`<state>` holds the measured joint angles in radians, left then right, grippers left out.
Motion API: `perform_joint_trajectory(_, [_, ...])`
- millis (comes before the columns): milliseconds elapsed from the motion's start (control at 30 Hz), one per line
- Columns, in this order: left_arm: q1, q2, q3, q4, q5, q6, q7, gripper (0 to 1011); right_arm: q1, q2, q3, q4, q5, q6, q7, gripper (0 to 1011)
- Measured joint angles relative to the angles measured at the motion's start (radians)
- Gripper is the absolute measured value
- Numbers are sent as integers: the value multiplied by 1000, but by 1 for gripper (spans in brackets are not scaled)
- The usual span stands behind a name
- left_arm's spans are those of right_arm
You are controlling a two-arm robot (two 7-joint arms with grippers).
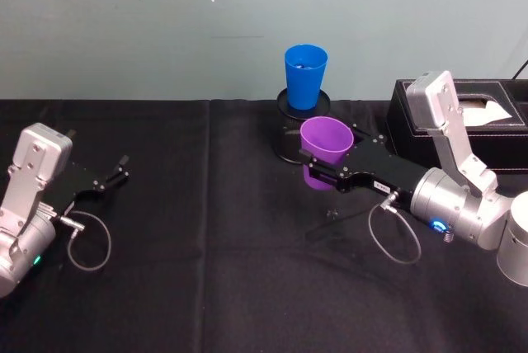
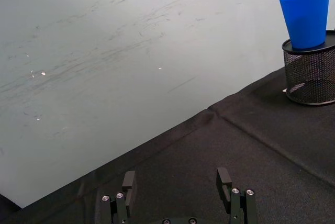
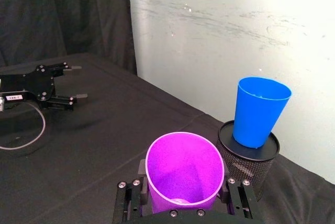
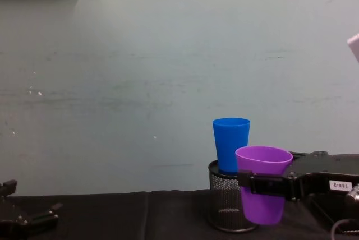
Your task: Pick up one cup with a gripper and tap it against the other cup.
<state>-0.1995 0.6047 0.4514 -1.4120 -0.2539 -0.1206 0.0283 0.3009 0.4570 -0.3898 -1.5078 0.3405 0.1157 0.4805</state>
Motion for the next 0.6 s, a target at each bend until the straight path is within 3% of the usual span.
perform_joint_trajectory(600, [0,0,0,0,0,0,0,1000,0,0,0,0,0,0,0,741])
